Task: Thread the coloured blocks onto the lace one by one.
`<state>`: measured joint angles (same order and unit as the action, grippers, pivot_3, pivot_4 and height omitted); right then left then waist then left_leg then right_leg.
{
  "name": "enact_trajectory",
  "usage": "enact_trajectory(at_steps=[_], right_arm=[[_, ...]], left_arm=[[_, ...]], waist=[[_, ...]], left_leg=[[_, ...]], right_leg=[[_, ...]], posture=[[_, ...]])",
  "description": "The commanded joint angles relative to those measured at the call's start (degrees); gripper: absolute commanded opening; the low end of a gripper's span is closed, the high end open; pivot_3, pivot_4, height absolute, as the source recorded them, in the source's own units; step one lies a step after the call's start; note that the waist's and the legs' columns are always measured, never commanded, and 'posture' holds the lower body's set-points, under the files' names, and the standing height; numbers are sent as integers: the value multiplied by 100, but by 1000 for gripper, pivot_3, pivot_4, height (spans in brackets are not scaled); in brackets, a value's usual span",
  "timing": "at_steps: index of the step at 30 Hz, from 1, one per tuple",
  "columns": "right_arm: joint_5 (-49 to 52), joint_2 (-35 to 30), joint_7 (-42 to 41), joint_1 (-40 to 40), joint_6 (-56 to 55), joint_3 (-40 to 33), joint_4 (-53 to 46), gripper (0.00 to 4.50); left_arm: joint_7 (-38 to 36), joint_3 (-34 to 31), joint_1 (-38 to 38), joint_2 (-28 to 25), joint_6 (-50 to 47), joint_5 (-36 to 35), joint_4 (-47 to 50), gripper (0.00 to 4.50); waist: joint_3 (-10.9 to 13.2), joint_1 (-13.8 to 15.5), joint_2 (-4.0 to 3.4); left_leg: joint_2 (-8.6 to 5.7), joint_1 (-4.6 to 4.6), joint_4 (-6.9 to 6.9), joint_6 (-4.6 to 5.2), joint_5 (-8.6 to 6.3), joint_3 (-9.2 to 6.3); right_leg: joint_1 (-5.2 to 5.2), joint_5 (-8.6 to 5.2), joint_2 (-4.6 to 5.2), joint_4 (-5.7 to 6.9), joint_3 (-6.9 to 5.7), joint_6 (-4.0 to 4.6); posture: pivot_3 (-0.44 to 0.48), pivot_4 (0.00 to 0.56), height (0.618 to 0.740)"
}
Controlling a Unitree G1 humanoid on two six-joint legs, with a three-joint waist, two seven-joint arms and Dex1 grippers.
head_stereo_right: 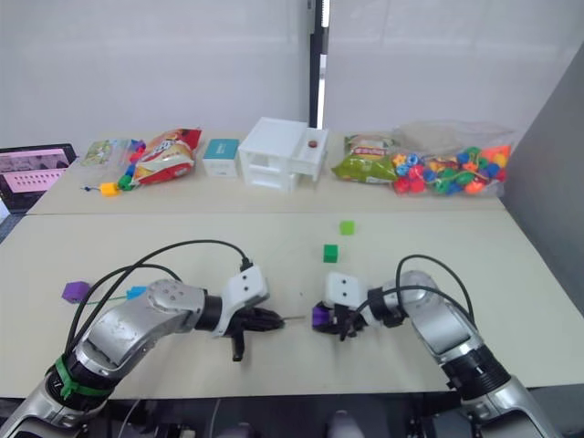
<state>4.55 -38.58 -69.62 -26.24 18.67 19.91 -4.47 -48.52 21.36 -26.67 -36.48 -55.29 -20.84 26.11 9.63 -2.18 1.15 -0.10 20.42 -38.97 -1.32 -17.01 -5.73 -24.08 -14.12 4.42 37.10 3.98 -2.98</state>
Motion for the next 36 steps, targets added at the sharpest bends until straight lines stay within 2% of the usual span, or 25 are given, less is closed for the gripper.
enact_trajectory(at_steps=[1, 24, 36], right_arm=[[-45, -62, -18, 87, 60, 72, -81, 1363], [29, -98, 44, 122, 411, 39, -493, 1363], [70, -57, 123, 103, 559, 44, -590, 1363]], left_arm=[[40, -91, -19, 12, -15, -88, 213, 0], [87, 290, -285, 362, 83, 59, -114, 0], [-9, 676, -602, 952, 349, 94, -564, 0]], waist=[[0, 1, 0], [0, 13, 0], [0, 43, 0]], left_leg=[[0, 0, 0, 0, 0, 0], [-1, 2, 0, 0, 0, 0], [-3, 0, -3, 0, 0, 0]], right_leg=[[0, 0, 0, 0, 0, 0], [-1, 0, 1, 0, 0, 0], [4, 0, 2, -1, 0, 0]], posture=[[0, 150, 740], [0, 150, 740], [0, 150, 740]])
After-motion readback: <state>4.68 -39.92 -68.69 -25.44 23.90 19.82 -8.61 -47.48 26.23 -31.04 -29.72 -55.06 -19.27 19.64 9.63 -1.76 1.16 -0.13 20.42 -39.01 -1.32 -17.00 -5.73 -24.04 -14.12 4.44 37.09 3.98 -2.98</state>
